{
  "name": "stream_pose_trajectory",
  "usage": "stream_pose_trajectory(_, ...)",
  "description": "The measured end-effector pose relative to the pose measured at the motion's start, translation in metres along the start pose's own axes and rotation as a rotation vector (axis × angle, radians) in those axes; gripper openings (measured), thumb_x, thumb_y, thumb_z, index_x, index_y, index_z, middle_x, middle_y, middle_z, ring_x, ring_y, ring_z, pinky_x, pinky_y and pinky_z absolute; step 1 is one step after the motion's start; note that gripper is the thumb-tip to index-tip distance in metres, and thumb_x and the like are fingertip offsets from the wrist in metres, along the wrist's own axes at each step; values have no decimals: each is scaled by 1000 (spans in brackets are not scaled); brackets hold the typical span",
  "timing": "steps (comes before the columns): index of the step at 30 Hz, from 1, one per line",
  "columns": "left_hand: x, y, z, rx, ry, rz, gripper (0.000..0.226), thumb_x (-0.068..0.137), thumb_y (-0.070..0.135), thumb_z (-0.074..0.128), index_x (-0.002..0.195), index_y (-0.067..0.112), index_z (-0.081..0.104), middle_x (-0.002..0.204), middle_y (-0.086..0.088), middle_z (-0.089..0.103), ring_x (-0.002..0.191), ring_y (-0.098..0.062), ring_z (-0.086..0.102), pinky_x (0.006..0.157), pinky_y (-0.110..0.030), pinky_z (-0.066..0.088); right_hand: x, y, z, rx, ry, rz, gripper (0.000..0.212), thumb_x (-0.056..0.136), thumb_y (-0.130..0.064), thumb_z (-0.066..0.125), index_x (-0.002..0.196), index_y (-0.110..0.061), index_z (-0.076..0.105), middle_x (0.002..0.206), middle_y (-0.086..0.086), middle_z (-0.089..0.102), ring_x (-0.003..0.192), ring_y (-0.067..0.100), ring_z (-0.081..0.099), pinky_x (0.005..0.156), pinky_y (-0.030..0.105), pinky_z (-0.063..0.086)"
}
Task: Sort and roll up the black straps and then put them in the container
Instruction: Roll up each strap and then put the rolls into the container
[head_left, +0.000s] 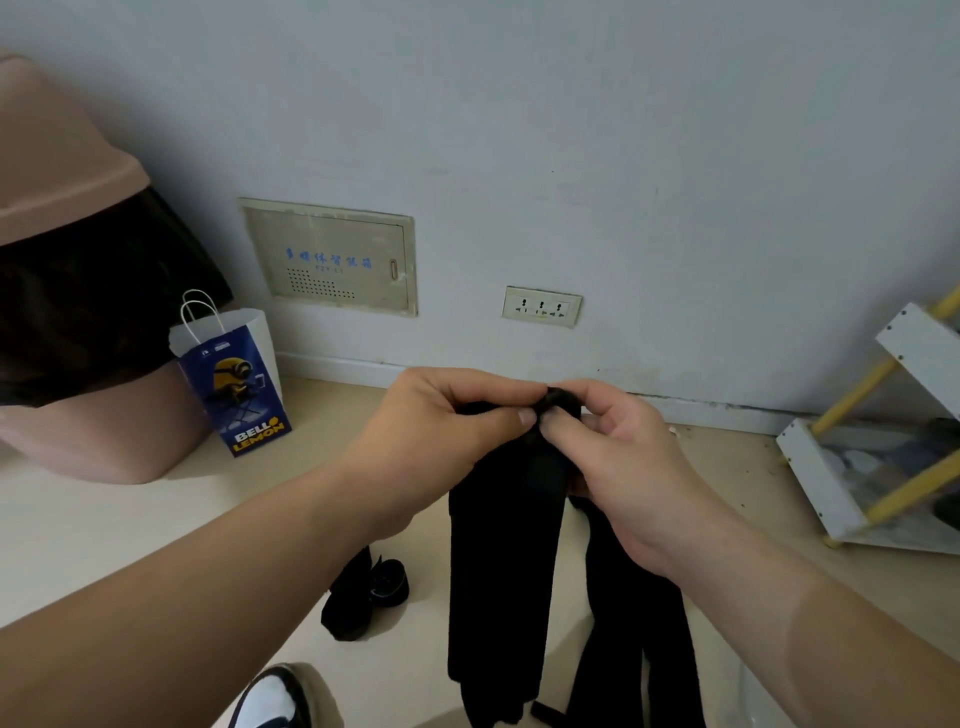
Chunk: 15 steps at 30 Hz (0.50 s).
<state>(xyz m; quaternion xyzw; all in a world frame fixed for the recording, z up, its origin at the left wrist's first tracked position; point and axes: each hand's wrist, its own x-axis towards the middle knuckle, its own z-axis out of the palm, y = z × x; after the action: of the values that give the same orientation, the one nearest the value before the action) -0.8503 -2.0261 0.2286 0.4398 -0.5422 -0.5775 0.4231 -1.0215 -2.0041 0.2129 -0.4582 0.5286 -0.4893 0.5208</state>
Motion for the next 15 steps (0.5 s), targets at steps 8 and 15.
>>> stream_pose_trajectory(8,0,1,-4,69,39,-77,44,91,7,79,124,35,72,103,0,81,99,-17,78,91,-33,63,-4,-5,-1,-27,-52,-30,21,105,-7,62,104,-21,78,88,12,80,81,28,77,74,44,59)
stream_pose_trajectory(15,-4,6,-5,180,2,-63,15,92,7,75,92,21,80,92,-10,80,89,-28,79,89,-48,62,-10,-12,-4,12,-153,-34,11,92,-11,78,100,-19,80,79,9,72,70,21,71,57,28,55)
